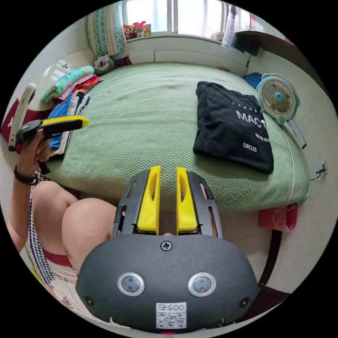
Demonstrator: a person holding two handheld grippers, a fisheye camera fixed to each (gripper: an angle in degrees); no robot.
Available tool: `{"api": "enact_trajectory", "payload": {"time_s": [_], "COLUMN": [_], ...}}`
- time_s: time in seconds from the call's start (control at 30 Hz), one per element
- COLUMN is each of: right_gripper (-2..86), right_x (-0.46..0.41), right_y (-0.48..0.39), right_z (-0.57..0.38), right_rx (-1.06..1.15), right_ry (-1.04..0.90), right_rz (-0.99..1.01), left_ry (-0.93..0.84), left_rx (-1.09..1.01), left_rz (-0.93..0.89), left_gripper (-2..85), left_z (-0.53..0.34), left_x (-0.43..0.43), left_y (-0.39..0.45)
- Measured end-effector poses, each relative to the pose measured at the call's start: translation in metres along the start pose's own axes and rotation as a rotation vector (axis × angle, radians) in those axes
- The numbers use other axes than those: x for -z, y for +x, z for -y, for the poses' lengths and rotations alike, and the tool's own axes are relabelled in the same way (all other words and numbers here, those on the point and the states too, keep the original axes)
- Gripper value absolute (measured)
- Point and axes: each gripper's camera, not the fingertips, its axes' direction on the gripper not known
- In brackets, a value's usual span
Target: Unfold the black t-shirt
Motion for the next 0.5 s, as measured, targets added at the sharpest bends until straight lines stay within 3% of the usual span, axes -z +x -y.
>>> {"api": "enact_trajectory", "payload": {"time_s": [0.23, 0.5], "right_gripper": [6.4, 4.2], "right_x": [-0.049, -0.068], "right_y": [0.003, 0.008], "right_z": [0.018, 0.013], "right_rx": [-0.089, -0.147], "right_ry": [0.009, 0.034], "right_rz": [-0.017, -0.029], "left_ry": [-0.143, -0.100], "left_rx": [-0.071, -0.124], "left_rz": [0.004, 0.026], "left_gripper": [1.9, 1.2], "left_z": [0.038, 0.061], "left_x": [-0.092, -0.142], "left_y": [0.043, 0.072]}}
